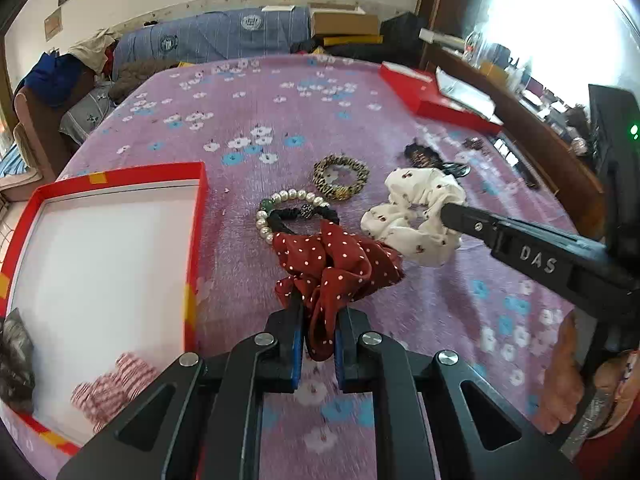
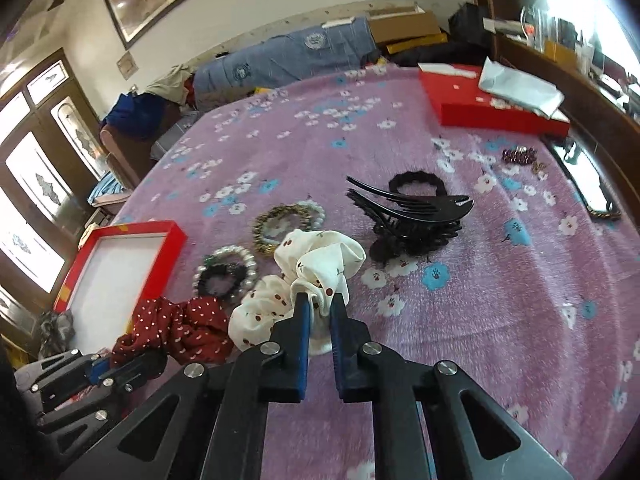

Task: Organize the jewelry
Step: 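Carry both scrunchies into the red tray and open both tools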

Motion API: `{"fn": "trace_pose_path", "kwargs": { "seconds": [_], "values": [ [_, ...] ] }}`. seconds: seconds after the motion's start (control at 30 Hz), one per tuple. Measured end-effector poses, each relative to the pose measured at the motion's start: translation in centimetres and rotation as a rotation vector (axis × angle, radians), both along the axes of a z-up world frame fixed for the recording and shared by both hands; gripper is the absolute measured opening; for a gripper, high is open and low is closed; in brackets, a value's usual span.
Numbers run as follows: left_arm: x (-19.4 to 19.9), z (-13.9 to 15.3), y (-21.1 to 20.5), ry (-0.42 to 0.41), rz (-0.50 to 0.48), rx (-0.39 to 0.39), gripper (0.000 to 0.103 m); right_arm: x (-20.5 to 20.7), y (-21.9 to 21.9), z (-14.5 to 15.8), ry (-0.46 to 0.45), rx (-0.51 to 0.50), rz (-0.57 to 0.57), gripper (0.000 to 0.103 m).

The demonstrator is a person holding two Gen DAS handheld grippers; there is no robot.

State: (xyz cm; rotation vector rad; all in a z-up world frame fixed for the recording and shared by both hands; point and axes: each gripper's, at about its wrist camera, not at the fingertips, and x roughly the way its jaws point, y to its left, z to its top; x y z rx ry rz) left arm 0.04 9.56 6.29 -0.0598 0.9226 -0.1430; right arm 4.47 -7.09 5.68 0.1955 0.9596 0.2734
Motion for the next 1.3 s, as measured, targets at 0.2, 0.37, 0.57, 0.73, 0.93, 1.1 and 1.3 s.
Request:
{"fn": "trace_pose_path", "kwargs": {
  "seconds": [0.2,0.37,0.57,0.73,0.93,1.1,1.3],
  "values": [
    [-3.4,2.3,1.2,-0.049,0.012,-0.03,0.011,-2.6,0.6,2.2,-0.039,-0.001,0.019,0.011],
    [-5.6,3.3,2.8,-0.068,0.055,-0.028,0.011,-4.8,1.5,3.6,-0.066,-0.002,0.044,0.011],
    [-7.8,4.2,5.7,-0.099,0.127,-0.026,0.011,-7.0,3.4,5.0,-0.089,-0.005,0.094,0.011],
    [-8.6,4.6,8.9,-0.107,0.183,-0.033,0.012,-8.3,5.8,6.2,-0.109,-0.007,0.148,0.011],
    [-8.7,5.0,12.5,-0.114,0.237,-0.003,0.012,-8.7,8.4,7.0,-0.122,-0.012,0.198,0.011],
    [-8.6,5.6,15.7,-0.123,0.28,0.029,0.012,-8.2,10.8,7.3,-0.116,-0.002,0.239,0.011],
    [-6.9,6.3,19.4,-0.12,0.328,0.075,0.012,-6.5,14.1,7.5,-0.113,-0.009,0.286,0.011]
  ]
}}
